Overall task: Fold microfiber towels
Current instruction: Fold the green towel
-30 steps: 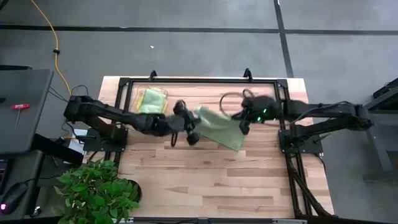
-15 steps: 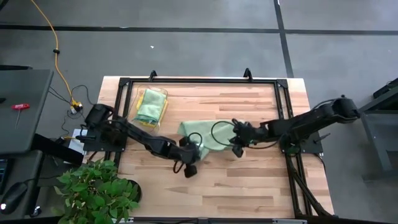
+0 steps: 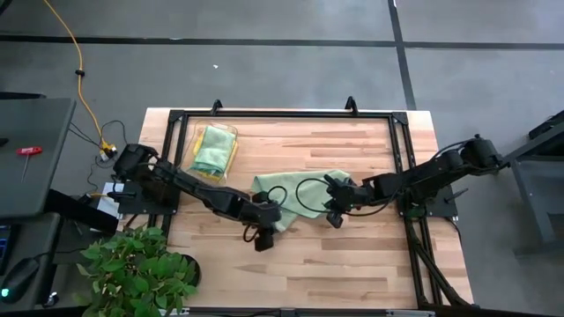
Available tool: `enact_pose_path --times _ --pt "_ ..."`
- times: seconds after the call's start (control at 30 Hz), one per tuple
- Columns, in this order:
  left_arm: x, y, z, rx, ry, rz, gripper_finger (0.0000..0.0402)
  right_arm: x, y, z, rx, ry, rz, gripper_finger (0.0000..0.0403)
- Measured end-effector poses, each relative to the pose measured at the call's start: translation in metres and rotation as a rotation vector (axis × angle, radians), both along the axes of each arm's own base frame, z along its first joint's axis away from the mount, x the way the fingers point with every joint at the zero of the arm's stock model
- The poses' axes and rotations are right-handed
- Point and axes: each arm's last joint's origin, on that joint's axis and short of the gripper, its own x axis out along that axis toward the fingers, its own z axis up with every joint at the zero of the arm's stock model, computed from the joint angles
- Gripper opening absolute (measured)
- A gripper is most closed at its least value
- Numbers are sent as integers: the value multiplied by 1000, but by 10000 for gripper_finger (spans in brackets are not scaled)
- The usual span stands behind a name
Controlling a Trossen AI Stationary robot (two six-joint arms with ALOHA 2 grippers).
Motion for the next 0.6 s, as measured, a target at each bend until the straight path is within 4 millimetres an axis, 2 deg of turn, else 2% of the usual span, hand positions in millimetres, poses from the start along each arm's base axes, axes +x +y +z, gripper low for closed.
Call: enact_pose_path --times 0.1,0.13,0.3,0.47,0.6 --pt "-5 3 14 32 23 -8 191 2 1 0 6 -5 13 0" --pt "-1 3 20 44 -14 4 198 1 1 -1 2 7 16 0" --pt "5 18 39 82 -97 149 209 2 1 -7 -10 26 34 0" --pt "0 34 29 -7 -10 272 209 5 2 -9 -7 24 47 0" --pt "-10 34 24 -97 88 412 209 5 2 -10 -9 31 52 0"
